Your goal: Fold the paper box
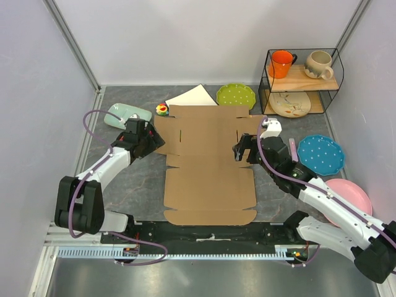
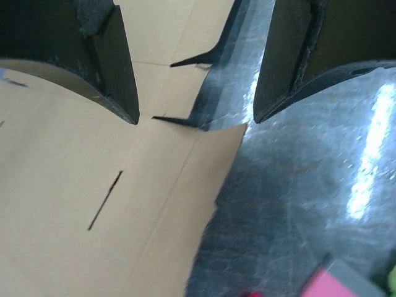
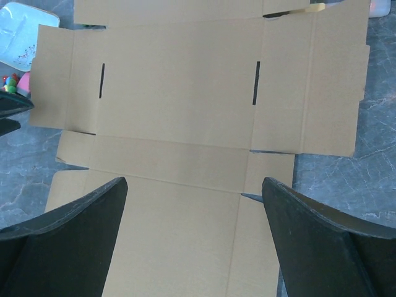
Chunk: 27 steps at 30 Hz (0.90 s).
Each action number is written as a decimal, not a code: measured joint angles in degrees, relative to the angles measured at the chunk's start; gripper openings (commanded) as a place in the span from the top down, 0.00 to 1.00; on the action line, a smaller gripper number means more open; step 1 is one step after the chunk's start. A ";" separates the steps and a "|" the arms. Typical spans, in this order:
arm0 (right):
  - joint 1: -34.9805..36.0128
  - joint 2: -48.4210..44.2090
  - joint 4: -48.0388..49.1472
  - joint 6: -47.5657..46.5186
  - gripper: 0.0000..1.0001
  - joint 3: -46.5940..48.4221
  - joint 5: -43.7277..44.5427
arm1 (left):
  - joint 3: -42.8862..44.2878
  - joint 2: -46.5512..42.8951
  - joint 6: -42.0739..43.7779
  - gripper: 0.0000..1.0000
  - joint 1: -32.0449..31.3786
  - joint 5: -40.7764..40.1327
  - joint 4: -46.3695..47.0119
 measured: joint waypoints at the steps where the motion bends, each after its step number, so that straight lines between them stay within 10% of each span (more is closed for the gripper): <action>1: 0.00 -0.39 0.13 0.02 0.02 -0.20 -0.13 | -0.09 0.22 -0.24 0.20 0.00 0.22 1.16; 27: 0.00 1.51 3.41 -0.11 0.02 -1.31 -0.94 | -6.93 -2.60 -2.05 0.17 0.76 0.81 10.73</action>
